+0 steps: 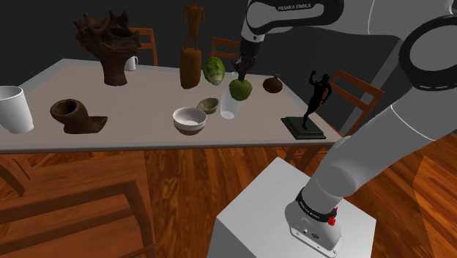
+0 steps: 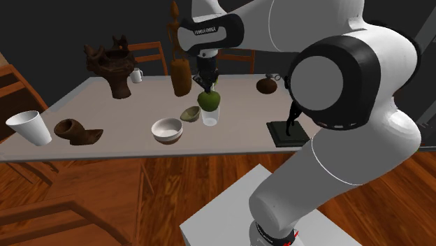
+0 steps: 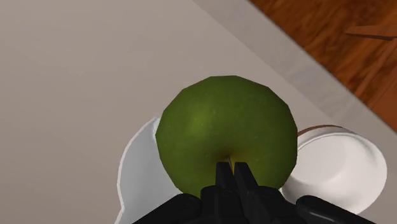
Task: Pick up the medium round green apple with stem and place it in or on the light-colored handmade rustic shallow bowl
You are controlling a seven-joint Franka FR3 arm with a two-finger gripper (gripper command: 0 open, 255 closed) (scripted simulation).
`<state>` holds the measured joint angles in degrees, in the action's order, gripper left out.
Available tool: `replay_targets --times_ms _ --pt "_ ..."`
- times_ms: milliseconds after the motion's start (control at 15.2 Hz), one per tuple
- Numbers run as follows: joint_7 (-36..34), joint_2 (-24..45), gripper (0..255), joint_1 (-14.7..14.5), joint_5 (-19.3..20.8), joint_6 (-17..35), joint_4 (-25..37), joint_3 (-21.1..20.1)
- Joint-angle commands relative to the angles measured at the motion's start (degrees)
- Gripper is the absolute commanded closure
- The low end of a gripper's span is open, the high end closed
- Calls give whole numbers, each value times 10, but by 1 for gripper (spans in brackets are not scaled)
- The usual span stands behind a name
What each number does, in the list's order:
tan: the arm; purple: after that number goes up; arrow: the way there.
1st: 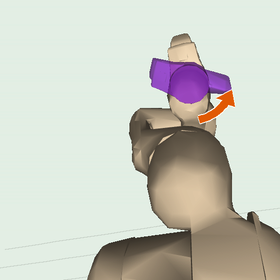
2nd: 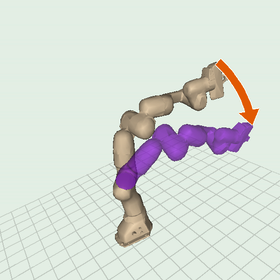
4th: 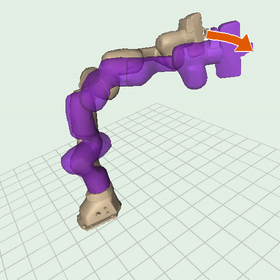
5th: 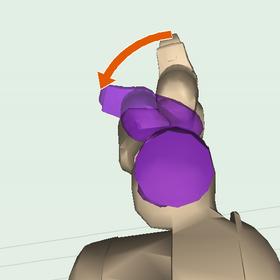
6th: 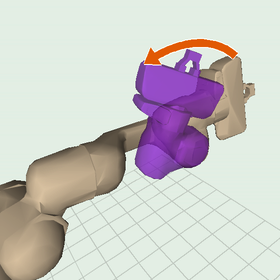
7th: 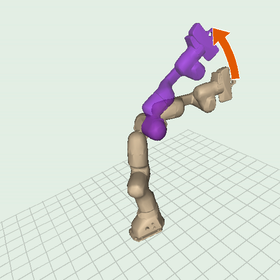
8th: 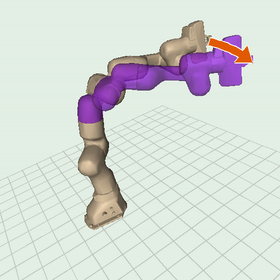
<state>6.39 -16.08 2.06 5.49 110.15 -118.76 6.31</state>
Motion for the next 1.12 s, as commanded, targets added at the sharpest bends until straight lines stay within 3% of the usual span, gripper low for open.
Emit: replay_targets --times_ms 0,528,858,1056 --pt "-2 39 255 -3 -5 -11 50 -2" --pt "-8 224 255 -11 -24 -88 310 -8" --pt "-8 371 255 -10 -36 -175 544 -12" --pt "-10 359 255 -10 -35 -146 503 -12"
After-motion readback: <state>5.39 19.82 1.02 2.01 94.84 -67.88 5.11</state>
